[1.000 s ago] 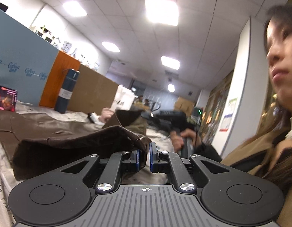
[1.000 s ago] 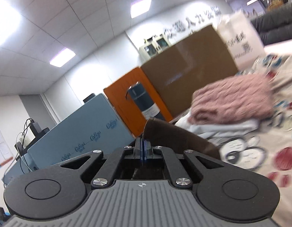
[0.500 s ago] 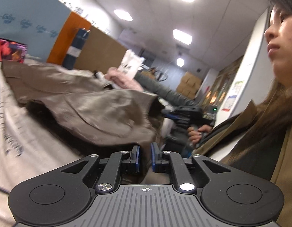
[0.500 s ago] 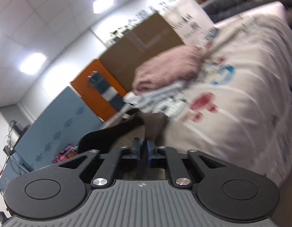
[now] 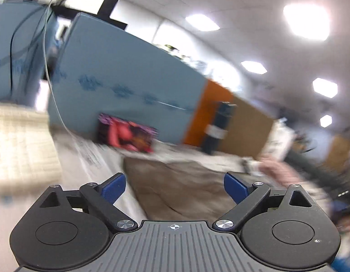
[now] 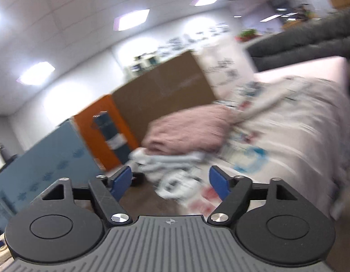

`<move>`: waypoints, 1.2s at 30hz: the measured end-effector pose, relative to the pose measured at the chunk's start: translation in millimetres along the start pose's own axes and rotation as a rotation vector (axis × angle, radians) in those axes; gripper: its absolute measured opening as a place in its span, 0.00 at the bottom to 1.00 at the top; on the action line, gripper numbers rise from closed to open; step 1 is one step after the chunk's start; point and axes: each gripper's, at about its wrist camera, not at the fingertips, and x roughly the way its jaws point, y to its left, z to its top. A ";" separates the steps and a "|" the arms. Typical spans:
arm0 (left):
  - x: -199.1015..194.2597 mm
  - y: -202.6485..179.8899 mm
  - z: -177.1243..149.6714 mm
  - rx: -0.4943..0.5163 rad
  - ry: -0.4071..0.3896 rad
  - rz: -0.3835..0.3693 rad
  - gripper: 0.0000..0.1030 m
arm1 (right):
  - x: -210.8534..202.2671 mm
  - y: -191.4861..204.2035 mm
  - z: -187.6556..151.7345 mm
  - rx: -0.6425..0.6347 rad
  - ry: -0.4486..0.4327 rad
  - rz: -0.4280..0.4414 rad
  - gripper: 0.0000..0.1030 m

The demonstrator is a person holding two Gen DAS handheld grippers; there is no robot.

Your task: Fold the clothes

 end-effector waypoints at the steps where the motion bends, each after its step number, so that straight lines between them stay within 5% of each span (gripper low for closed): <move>1: 14.7 0.6 3.6 0.026 0.010 0.026 0.93 | 13.5 5.1 6.6 -0.023 0.021 0.035 0.81; 5: 62.1 6.5 11.3 0.088 0.054 0.097 1.00 | 78.4 29.5 27.2 -0.135 0.146 0.133 0.87; 14: 101.5 28.7 7.6 -0.049 0.021 0.194 1.00 | 228.6 37.2 19.0 -0.201 0.457 0.183 0.89; 22: 156.7 39.0 11.1 -0.122 0.208 0.077 0.98 | 280.1 22.7 1.0 -0.066 0.577 0.246 0.89; 25: 167.5 30.5 8.7 -0.080 0.241 0.117 0.92 | 287.6 26.2 -3.1 -0.058 0.580 0.235 0.87; 27: 171.8 23.0 7.4 -0.034 0.252 0.148 0.72 | 291.0 32.2 -6.3 -0.077 0.573 0.215 0.85; 30: 170.9 8.9 6.8 0.038 0.239 0.169 0.50 | 293.0 42.6 -12.2 -0.121 0.549 0.175 0.65; 32: 167.5 -1.5 7.1 0.087 0.220 0.174 0.25 | 294.2 46.6 -14.9 -0.148 0.553 0.165 0.35; 36: 160.8 -22.3 7.5 0.185 0.181 0.183 0.15 | 287.3 59.8 -14.7 -0.239 0.513 0.208 0.13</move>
